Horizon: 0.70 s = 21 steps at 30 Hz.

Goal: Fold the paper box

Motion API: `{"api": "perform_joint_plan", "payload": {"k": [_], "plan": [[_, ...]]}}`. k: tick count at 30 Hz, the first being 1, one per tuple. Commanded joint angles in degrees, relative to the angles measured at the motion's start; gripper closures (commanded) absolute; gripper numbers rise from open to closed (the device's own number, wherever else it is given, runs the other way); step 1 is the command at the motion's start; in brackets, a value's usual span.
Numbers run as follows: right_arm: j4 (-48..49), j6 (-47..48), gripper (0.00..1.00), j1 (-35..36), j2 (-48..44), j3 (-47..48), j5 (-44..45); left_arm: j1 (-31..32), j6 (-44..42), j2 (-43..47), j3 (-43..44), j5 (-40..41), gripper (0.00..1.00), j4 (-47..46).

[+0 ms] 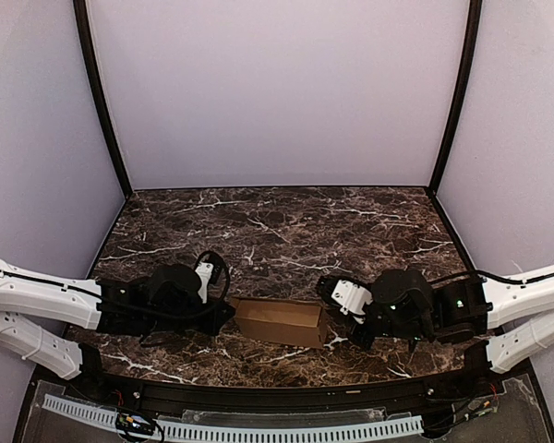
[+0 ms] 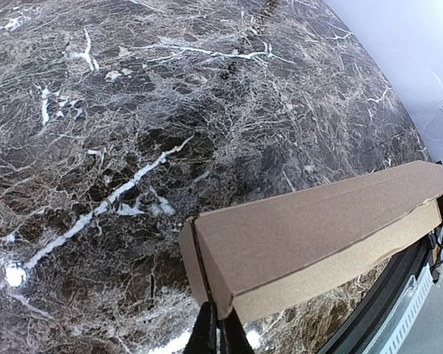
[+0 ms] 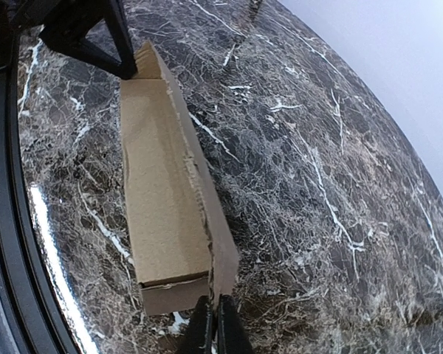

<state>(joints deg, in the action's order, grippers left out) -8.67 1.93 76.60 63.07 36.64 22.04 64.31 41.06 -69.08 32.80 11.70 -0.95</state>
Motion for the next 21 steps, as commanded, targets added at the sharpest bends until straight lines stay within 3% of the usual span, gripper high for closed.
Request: {"api": "perform_joint_plan", "payload": {"k": [1,21], "plan": [[1.6,-0.7,1.0,1.2,0.8,1.7,1.5,0.2,0.6,-0.6,1.3,1.4,0.98,4.1],[2.8,-13.5,1.0,2.5,9.9,9.3,3.2,4.0,1.5,-4.1,4.4,6.6,0.98,6.3]]}}
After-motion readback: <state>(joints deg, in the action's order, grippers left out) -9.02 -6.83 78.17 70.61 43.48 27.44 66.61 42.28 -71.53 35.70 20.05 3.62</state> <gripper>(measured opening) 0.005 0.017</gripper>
